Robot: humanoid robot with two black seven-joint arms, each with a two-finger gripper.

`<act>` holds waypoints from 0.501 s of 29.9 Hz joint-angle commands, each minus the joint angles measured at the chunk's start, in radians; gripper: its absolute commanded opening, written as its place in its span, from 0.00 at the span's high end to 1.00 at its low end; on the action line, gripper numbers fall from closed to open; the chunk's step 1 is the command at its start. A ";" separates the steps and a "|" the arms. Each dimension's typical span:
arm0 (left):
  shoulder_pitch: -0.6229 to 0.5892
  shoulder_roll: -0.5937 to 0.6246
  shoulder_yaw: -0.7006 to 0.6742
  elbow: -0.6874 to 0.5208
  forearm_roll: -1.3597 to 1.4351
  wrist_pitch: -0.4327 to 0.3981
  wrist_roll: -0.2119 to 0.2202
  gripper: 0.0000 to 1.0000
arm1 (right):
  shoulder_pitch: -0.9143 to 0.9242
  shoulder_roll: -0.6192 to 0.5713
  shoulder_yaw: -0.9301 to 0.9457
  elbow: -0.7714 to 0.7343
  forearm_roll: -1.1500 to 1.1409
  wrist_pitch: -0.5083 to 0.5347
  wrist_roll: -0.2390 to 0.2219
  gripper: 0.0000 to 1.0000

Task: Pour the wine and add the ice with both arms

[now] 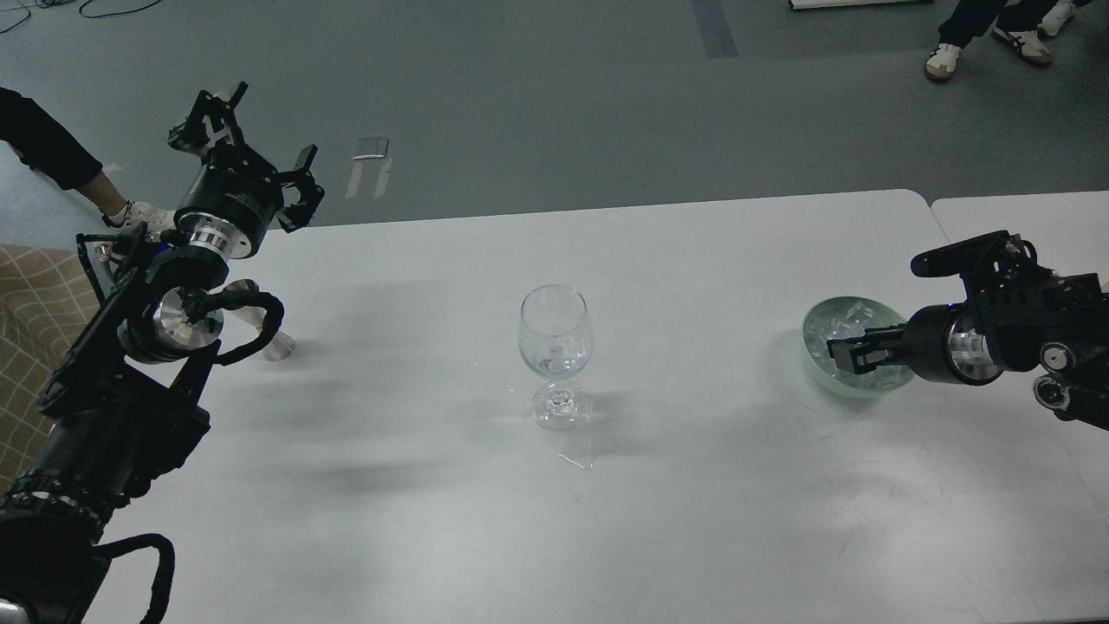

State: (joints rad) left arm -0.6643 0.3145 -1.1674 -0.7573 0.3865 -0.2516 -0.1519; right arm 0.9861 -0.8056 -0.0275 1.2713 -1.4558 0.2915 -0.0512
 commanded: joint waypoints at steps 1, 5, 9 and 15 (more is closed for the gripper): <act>0.003 0.000 0.000 0.001 0.000 0.000 -0.001 0.02 | -0.006 0.000 0.000 -0.006 0.002 0.000 -0.010 0.49; 0.003 0.000 0.000 0.001 0.000 0.002 -0.001 0.02 | -0.006 0.000 0.000 -0.006 0.002 0.000 -0.012 0.55; 0.003 0.000 0.000 0.001 0.000 0.002 0.000 0.02 | -0.006 0.000 -0.002 -0.004 0.002 0.000 -0.021 0.63; 0.003 0.000 -0.001 0.001 0.000 0.002 0.000 0.02 | -0.011 0.000 -0.003 -0.001 0.003 0.005 -0.024 0.75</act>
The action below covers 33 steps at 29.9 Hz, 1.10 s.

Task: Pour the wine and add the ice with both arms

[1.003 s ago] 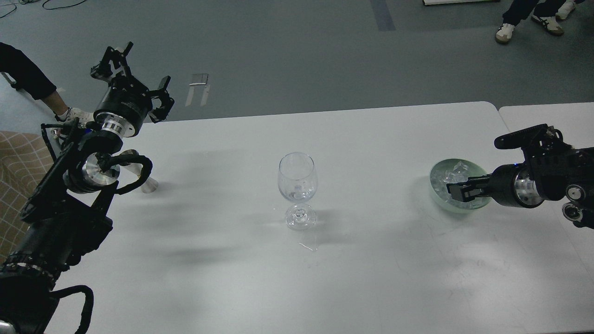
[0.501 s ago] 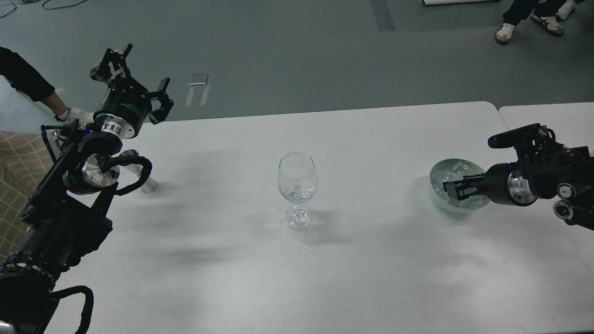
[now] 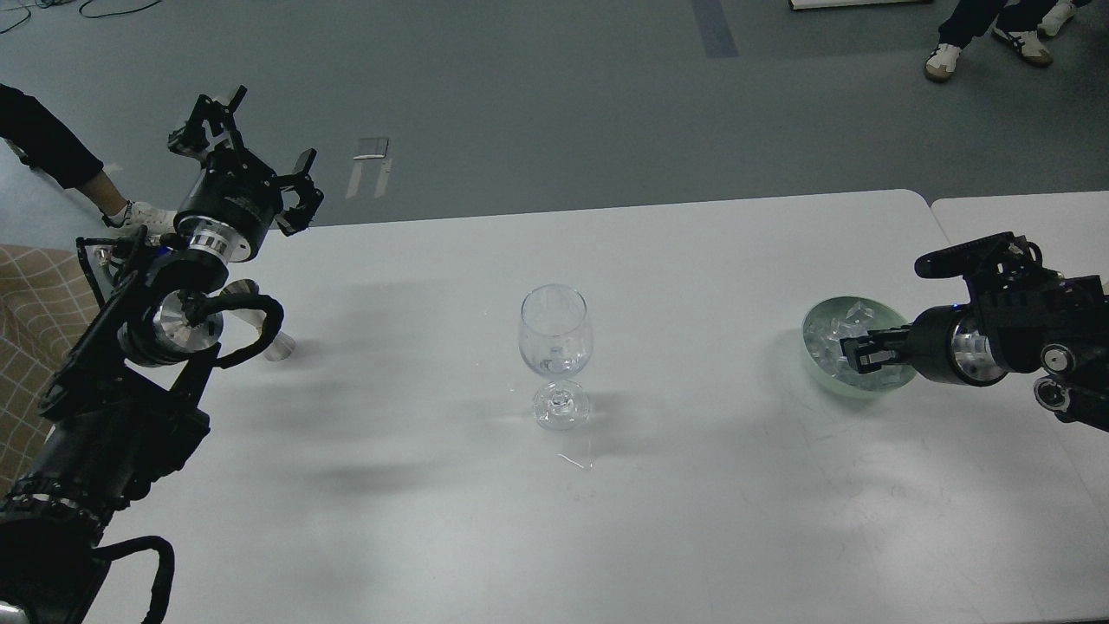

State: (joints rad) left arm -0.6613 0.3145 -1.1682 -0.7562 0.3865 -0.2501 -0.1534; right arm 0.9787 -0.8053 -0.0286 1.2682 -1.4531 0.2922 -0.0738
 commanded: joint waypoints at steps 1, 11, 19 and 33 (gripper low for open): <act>0.000 0.000 -0.001 0.001 0.000 0.000 0.001 0.02 | -0.006 0.000 -0.002 0.002 0.000 0.004 -0.003 0.77; 0.000 0.002 -0.001 0.001 0.000 0.002 0.001 0.02 | -0.006 -0.014 0.001 0.016 0.002 0.004 -0.003 0.84; -0.001 0.002 0.001 0.000 0.000 0.003 0.001 0.02 | -0.011 -0.078 0.099 0.051 0.003 0.008 0.008 0.86; -0.003 0.000 -0.001 -0.002 0.002 0.008 0.003 0.02 | -0.011 -0.117 0.318 0.241 0.005 0.012 0.003 0.91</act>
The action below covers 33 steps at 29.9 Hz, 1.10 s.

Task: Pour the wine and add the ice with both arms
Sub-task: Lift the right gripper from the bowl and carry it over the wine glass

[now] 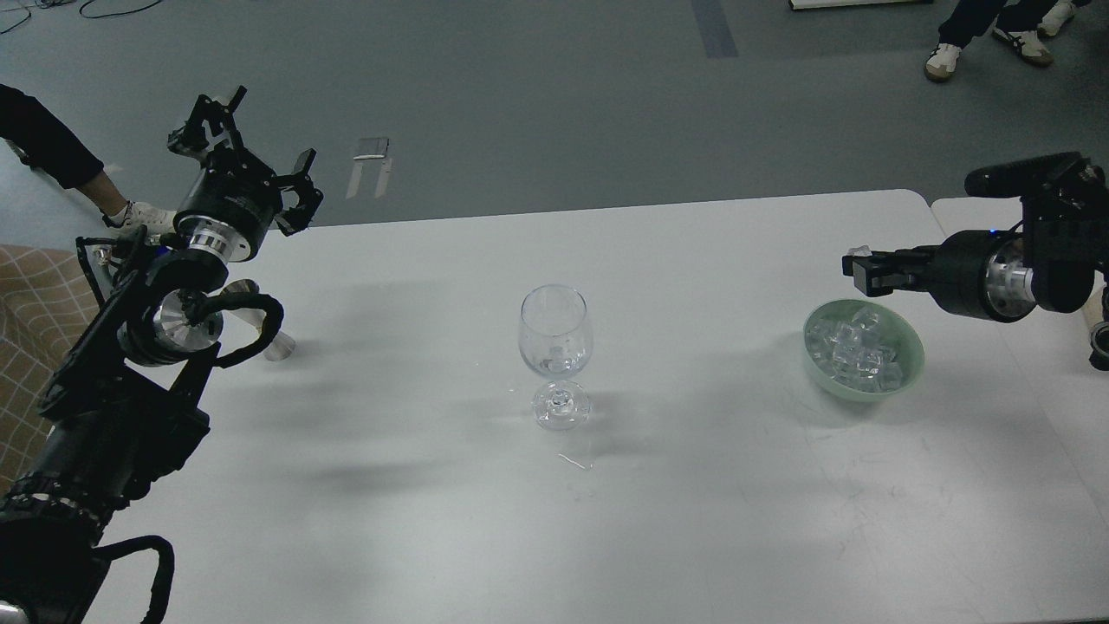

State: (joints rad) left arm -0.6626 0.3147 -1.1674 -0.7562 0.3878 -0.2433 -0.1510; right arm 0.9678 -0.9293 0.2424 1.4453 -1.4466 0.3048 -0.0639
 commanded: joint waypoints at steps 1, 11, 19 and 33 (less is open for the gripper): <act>-0.002 0.001 -0.002 -0.002 0.000 0.001 0.001 0.02 | 0.003 0.013 0.069 0.092 -0.001 -0.001 -0.010 0.91; -0.002 0.001 -0.002 -0.002 0.000 0.002 0.001 0.02 | 0.025 0.145 0.152 0.158 -0.003 0.002 -0.010 0.90; -0.002 0.007 -0.002 0.000 0.000 0.002 0.001 0.02 | 0.055 0.286 0.152 0.156 -0.006 0.004 -0.013 0.90; -0.002 0.014 -0.002 -0.002 0.000 -0.004 0.001 0.02 | 0.080 0.451 0.147 0.149 -0.011 0.004 -0.082 0.90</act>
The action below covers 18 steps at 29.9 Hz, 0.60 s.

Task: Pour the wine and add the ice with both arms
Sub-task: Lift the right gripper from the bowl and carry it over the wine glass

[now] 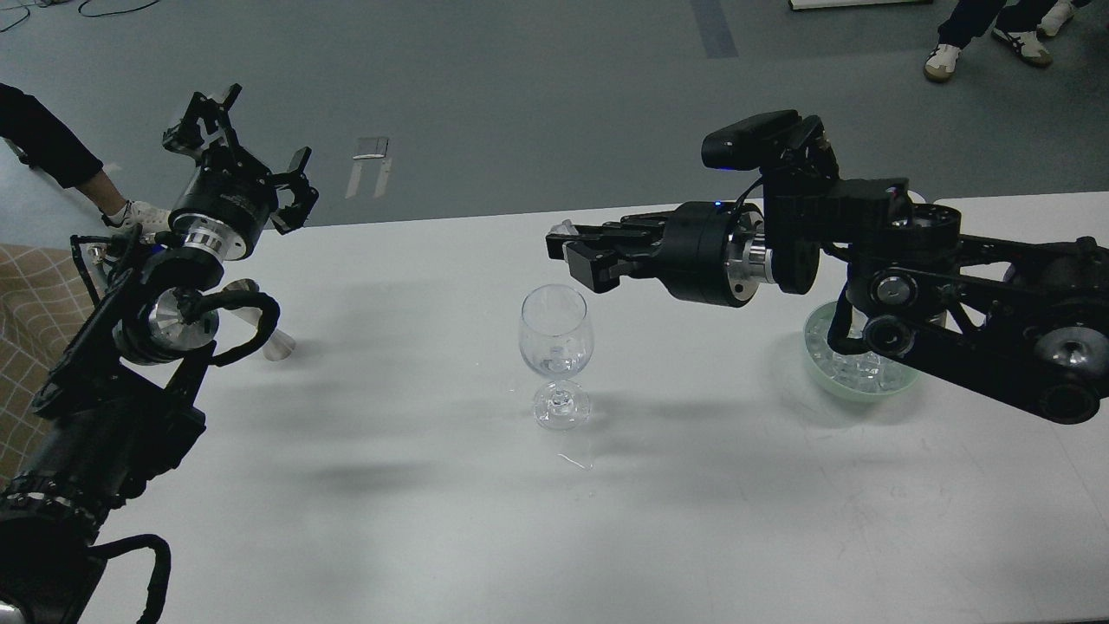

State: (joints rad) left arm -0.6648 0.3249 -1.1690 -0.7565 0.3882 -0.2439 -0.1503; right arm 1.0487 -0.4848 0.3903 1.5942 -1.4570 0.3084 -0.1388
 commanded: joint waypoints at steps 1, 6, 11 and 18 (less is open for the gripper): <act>0.001 0.003 0.000 -0.001 0.000 -0.003 0.000 0.02 | -0.001 0.006 -0.001 0.000 0.000 0.000 -0.007 0.90; 0.002 -0.001 0.000 0.000 0.000 0.000 0.000 0.02 | -0.003 0.008 -0.004 0.000 0.000 0.000 -0.016 0.90; 0.002 -0.001 0.000 0.000 0.000 0.000 -0.002 0.02 | -0.007 0.020 -0.008 0.000 0.000 0.000 -0.016 0.89; 0.002 0.000 0.000 0.000 -0.002 -0.002 -0.002 0.02 | -0.013 0.034 -0.011 0.000 0.000 0.001 -0.016 0.89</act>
State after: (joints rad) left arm -0.6627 0.3244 -1.1689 -0.7565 0.3868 -0.2441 -0.1519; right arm 1.0378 -0.4543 0.3796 1.5939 -1.4573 0.3095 -0.1549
